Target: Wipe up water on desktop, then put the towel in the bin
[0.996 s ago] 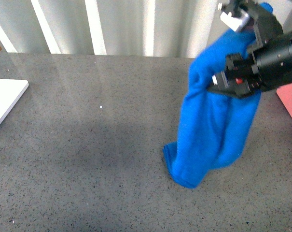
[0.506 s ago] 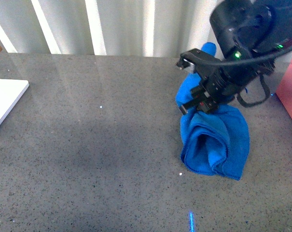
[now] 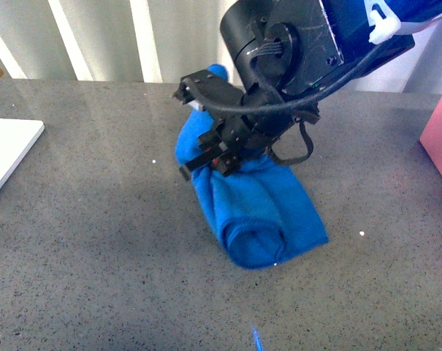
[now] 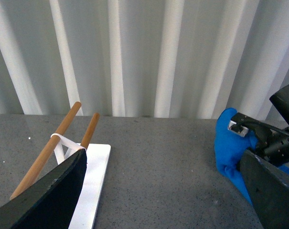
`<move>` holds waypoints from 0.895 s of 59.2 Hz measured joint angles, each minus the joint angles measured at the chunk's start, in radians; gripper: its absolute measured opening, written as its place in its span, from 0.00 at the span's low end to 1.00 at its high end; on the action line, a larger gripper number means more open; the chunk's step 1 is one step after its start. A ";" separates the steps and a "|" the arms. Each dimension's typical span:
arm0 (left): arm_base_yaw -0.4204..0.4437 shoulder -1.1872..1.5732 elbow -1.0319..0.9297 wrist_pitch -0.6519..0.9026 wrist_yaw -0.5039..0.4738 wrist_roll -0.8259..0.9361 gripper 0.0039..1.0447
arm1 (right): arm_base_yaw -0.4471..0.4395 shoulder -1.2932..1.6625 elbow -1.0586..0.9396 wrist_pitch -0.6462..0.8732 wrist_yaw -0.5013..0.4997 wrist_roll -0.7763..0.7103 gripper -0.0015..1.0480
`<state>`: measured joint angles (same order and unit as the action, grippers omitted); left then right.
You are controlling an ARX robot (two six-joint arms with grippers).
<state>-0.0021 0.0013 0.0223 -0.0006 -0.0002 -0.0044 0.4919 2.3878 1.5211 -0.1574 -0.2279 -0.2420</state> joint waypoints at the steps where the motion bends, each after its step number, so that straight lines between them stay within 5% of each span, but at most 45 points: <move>1: 0.000 0.000 0.000 0.000 0.000 0.000 0.94 | 0.003 -0.007 -0.012 0.003 -0.003 0.000 0.05; 15: 0.000 0.000 0.000 0.000 0.000 0.000 0.94 | 0.017 -0.178 -0.303 0.061 -0.043 0.006 0.05; 26: 0.000 0.000 0.000 0.000 0.000 0.000 0.94 | -0.055 -0.321 -0.471 0.123 0.034 -0.030 0.05; 53: 0.000 0.000 0.000 0.000 0.000 0.000 0.94 | -0.173 -0.638 -0.278 0.111 0.303 -0.083 0.05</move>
<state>-0.0021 0.0013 0.0223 -0.0002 -0.0002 -0.0044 0.3187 1.7500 1.2427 -0.0463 0.0746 -0.3248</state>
